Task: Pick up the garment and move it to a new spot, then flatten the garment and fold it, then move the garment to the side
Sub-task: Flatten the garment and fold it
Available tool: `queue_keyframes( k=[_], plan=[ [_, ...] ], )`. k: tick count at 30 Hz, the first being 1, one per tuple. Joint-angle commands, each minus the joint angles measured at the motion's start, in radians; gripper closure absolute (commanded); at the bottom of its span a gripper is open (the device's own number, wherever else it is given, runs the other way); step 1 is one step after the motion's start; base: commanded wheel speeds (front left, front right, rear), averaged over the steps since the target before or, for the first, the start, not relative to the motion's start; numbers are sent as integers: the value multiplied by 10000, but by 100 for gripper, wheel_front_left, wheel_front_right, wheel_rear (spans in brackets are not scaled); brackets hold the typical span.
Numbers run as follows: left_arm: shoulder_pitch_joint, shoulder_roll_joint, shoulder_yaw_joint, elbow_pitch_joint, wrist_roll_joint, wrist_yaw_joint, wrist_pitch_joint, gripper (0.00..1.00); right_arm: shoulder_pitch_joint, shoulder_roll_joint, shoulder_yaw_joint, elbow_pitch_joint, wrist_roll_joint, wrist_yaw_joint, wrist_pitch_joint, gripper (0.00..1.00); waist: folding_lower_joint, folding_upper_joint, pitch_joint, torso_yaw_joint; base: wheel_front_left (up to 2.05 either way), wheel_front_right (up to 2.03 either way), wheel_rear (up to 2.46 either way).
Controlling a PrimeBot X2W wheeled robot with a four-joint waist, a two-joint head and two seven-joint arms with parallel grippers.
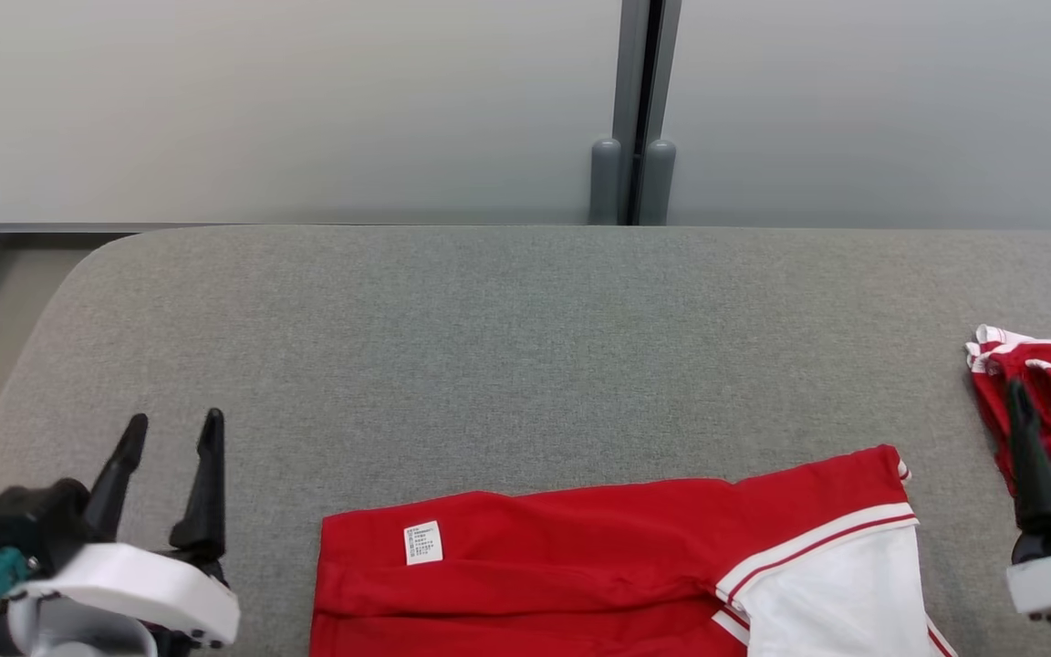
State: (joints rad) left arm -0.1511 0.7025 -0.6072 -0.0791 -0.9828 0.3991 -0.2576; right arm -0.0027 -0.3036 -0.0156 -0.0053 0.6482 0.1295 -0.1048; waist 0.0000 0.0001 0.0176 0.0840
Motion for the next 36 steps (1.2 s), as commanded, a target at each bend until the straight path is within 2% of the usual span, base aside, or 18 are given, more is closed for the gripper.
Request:
queue_keyframes(
  k=[1,5,8,11,15,20,26,33,34,35,36],
  plan=[
    [311,-297,280,-153,408,203,-66,0,211,132,-38,218,-257,24,-226,0,0,-1,-42,68,0,0,0],
    [1075,-1360,988,-352,1857,495,-76,0,523,505,-4,986,-472,23,-376,0,0,-1,-108,155,0,0,0],
    [1437,-2004,1428,-316,2475,188,-79,0,642,621,206,1529,-406,23,-243,0,0,-1,-111,205,0,0,0],
    [1626,-2387,1710,-213,2986,-205,-81,0,538,553,409,2090,-271,23,61,0,0,-1,-99,189,0,0,0],
    [1752,-2717,2174,-128,3568,-502,-81,0,266,323,851,2941,-264,24,735,0,0,-1,-113,157,0,0,0],
    [1906,-3051,2455,85,3838,-850,-81,0,-94,342,1174,3846,-58,23,1346,0,0,-1,-105,145,0,0,0],
    [1862,-3414,2669,410,4076,-1343,-82,0,-615,636,1546,5320,622,23,2519,0,0,-1,-55,279,0,0,0],
    [1769,-3640,2688,729,4219,-1653,-83,0,-850,987,2098,6165,1731,26,4149,0,0,-1,-90,439,0,0,0],
    [1777,-3667,2680,774,4237,-1694,-83,0,-872,1018,2202,6267,1793,26,4407,2,0,-1,-107,452,0,0,0],
    [1785,-3697,2671,810,4256,-1713,-83,0,-906,1054,2280,6324,1864,26,4561,41,0,-1,-121,467,0,0,0],
    [1783,-3719,2663,843,4276,-1739,-83,0,-980,1076,2304,6331,1894,27,4598,58,0,-1,-129,487,0,0,0]
  ],
)
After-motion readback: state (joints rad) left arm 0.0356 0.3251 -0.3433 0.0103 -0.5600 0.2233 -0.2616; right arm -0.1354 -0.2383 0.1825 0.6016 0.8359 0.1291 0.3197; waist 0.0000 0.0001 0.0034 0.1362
